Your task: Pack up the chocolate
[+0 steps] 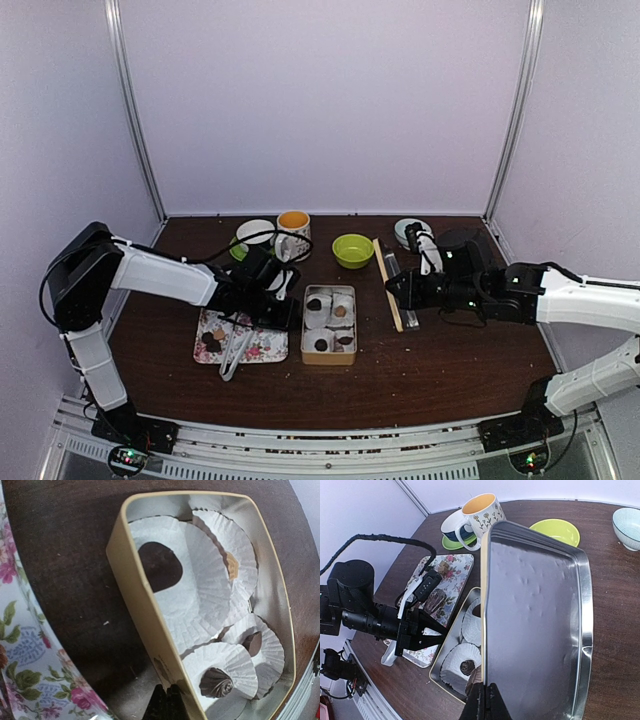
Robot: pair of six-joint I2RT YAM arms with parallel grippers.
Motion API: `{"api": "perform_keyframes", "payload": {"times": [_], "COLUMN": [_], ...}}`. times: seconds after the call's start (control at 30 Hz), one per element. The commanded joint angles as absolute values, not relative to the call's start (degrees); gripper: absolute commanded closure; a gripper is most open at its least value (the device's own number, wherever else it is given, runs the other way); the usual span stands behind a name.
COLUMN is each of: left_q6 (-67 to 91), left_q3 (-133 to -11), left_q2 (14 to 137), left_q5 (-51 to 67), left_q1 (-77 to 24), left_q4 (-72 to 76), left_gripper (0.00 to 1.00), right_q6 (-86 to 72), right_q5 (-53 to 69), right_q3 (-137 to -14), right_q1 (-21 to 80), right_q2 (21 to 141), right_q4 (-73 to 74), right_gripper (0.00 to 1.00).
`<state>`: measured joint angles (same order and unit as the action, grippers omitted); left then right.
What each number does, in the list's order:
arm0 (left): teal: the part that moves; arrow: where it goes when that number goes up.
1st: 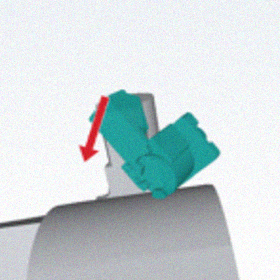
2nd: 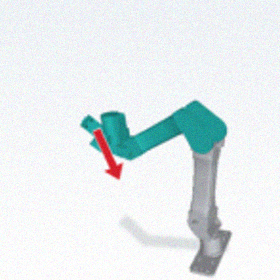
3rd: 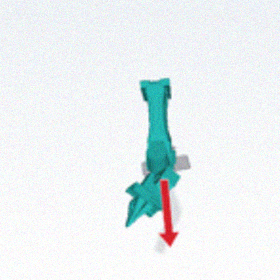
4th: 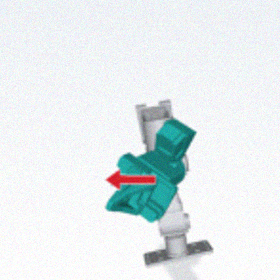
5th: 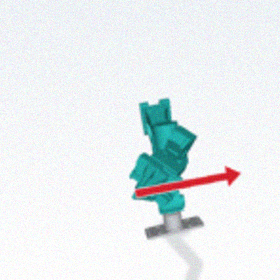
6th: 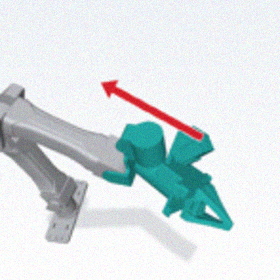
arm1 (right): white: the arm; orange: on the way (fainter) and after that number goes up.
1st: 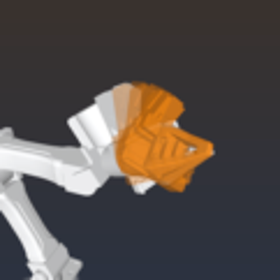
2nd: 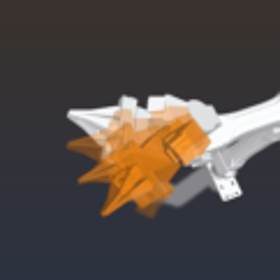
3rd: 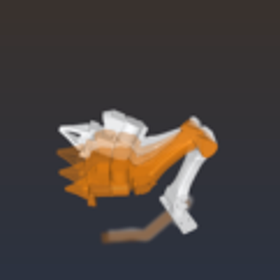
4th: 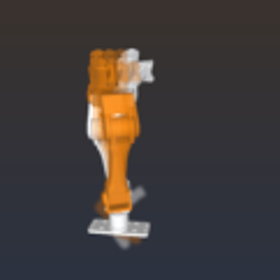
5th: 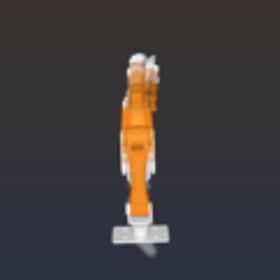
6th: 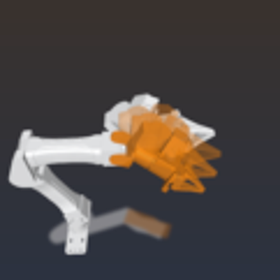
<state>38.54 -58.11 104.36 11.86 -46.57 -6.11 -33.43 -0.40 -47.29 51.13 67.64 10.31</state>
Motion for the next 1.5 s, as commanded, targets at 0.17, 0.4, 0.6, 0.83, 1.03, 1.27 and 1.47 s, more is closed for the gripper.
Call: {"api": "perform_keyframes", "payload": {"times": [0.17,0.4,0.6,0.83,1.03,1.27,1.47], "left_q6": [42.1,40.6,41.3,44.6,44.0,51.1,56.2], "left_q3": [-59.5,-59.2,-56.8,-48.9,-48.0,-45.7,-43.3], "left_q2": [105.0,101.4,94.0,82.3,77.9,78.3,78.4], "left_q5": [13.4,9.8,5.9,10.2,19.1,30.9,33.9], "left_q1": [-49.6,-49.7,-49.1,-46.7,-46.0,-44.5,-44.4], "left_q4": [-0.3,-3.7,-6.9,1.6,12.1,32.4,43.9], "left_gripper": [1.00,1.00,1.00,0.78,0.44,0.19,0.17], "right_q6": [-34.5,-35.6,-36.2,-43.6,-51.6,-56.3,-62.6], "right_q5": [1.2,4.2,10.0,18.3,23.5,26.9,29.2], "right_q3": [-46.8,-47.0,-47.0,-47.7,-48.0,-50.2,-49.5], "right_q1": [51.1,51.1,51.3,51.3,51.4,51.4,51.4], "right_q2": [66.5,66.4,67.1,69.2,70.2,69.6,69.1], "right_q4": [5.9,3.7,-1.7,-13.2,-23.9,-27.3,-35.2], "right_gripper": [1.00,1.00,1.00,1.00,1.00,1.00,1.00]}}
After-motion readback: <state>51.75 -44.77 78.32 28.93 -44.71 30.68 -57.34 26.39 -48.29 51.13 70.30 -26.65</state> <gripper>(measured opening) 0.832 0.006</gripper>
